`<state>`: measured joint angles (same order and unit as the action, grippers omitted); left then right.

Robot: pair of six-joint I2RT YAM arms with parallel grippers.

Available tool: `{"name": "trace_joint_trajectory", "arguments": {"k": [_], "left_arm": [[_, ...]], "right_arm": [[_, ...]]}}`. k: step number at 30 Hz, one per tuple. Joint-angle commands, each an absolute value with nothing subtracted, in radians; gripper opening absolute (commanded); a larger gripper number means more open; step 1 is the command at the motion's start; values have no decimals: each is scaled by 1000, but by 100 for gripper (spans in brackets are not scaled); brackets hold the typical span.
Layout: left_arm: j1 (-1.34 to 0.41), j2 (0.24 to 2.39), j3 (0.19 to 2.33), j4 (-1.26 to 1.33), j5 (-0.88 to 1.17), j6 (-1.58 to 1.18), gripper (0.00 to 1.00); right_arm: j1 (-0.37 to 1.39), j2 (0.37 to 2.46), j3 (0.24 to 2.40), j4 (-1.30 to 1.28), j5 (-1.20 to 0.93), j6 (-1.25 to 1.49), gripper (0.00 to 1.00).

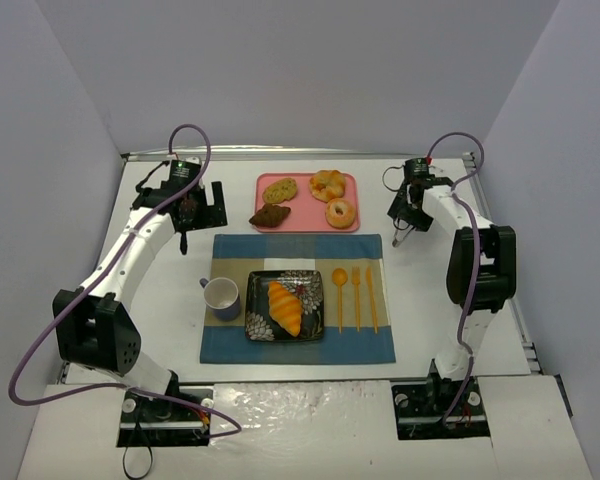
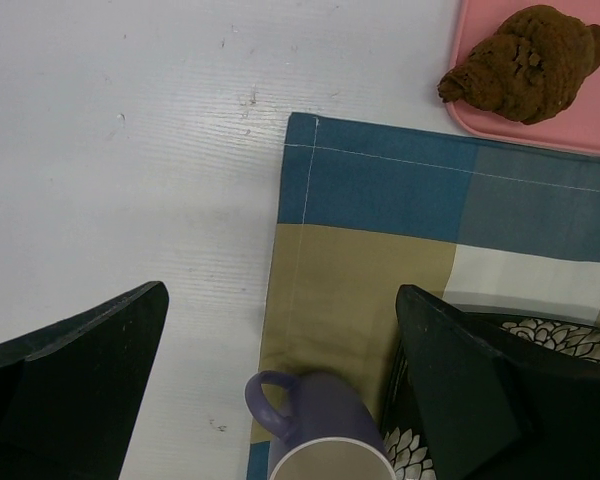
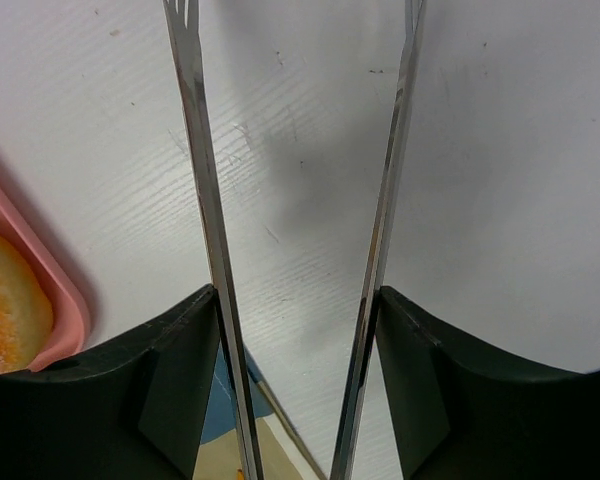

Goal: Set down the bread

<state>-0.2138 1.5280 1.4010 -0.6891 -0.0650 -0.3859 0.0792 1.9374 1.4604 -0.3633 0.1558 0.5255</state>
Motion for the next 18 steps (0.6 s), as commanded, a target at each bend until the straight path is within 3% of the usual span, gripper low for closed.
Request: {"name": "trace_joint_trajectory", "arguments": {"k": [1,18], "left_arm": [[-206,1511,1471,-643,-46,-385,97],[-198,1479,1451,-648,-49,-383,97]], "right_arm": [[75,1937,1448,-333,160,522,57],[73,2004,1404,-322,173,488,61]]}}
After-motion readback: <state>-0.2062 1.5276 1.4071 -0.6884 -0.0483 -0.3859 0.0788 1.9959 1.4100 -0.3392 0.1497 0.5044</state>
